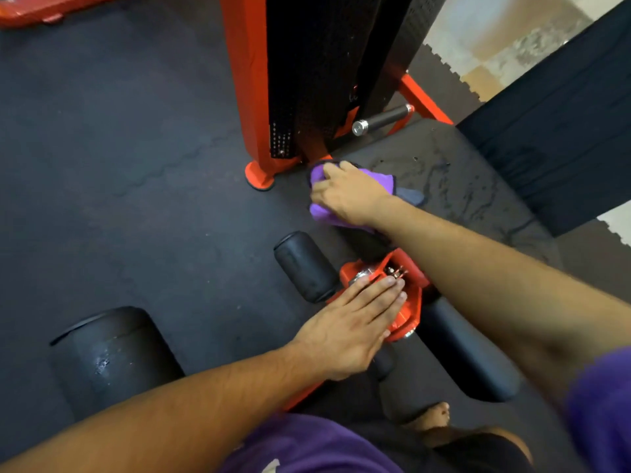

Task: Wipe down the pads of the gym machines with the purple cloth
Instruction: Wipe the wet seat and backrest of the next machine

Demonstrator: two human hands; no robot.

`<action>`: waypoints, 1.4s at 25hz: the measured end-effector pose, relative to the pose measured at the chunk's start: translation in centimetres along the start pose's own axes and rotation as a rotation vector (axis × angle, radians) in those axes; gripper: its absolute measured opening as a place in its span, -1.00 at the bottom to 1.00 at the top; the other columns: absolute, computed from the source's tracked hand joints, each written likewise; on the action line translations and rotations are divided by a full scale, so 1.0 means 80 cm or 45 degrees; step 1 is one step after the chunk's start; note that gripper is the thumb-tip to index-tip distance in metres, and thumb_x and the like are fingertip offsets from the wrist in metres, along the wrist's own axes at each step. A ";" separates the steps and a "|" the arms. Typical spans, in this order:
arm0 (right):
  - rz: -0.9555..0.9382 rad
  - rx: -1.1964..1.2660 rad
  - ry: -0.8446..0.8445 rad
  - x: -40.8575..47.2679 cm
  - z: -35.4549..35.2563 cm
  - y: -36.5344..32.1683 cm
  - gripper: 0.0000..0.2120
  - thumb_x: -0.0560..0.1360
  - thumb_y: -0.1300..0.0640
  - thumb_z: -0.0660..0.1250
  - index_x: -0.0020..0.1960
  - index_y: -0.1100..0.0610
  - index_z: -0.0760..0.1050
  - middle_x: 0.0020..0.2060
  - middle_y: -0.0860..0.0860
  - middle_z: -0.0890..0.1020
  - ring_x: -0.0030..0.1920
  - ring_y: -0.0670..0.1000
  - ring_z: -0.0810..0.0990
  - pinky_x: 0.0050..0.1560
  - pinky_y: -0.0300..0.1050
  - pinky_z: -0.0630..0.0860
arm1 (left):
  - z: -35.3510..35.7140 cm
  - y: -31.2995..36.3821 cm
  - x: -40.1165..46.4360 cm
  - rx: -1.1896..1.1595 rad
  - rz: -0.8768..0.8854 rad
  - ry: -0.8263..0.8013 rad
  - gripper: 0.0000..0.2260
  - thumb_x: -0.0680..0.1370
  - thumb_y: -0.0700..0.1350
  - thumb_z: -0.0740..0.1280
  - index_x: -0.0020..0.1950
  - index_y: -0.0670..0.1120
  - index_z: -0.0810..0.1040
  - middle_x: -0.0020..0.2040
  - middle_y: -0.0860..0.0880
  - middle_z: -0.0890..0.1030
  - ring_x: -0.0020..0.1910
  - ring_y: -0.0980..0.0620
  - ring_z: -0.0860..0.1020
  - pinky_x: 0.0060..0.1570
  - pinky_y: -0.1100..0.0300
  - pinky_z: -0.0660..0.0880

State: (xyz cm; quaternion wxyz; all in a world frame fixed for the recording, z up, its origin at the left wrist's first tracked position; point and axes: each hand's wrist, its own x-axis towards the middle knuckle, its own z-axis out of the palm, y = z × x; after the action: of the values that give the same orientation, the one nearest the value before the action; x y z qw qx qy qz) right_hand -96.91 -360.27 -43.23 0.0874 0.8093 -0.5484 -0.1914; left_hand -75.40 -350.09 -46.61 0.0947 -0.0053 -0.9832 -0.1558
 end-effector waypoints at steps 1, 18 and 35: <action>0.118 0.033 0.020 0.008 -0.002 -0.001 -0.91 0.47 0.09 0.29 -0.17 -0.01 0.56 -0.22 -0.10 0.59 -0.09 0.11 0.52 -0.23 -0.02 0.29 | 0.000 0.001 0.000 0.007 -0.004 0.000 -0.46 0.73 -0.01 0.10 0.67 -0.18 0.14 0.68 -0.15 0.12 0.68 -0.09 -0.07 0.64 -0.10 -0.06; 1.708 1.522 0.758 -0.255 -0.077 -0.146 -0.62 0.37 -0.15 0.29 0.02 0.03 0.68 -0.03 -0.09 0.68 -0.02 0.03 0.62 0.09 -0.06 0.53 | -0.004 -0.007 0.000 -0.051 0.056 -0.027 -0.50 0.71 -0.06 0.06 0.64 -0.20 0.23 0.67 -0.13 0.18 0.68 -0.05 0.03 0.61 -0.14 0.06; 2.988 1.675 3.173 -0.505 -0.009 -0.368 -0.89 0.57 0.10 0.40 0.07 0.11 0.59 -0.09 0.03 0.68 -0.11 -0.03 0.70 -0.02 -0.11 0.62 | 0.027 0.103 0.194 0.091 0.571 -0.390 -0.40 0.69 0.20 -0.04 0.67 -0.05 0.17 0.69 0.00 0.09 0.68 0.06 -0.05 0.64 0.03 -0.19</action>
State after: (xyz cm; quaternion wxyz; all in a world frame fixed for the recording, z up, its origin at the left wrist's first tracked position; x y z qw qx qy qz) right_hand -84.61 -311.84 -44.29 -0.1750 0.3933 0.3665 -0.8248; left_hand -90.70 -341.89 -43.21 -0.0228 -0.2431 -0.9652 -0.0935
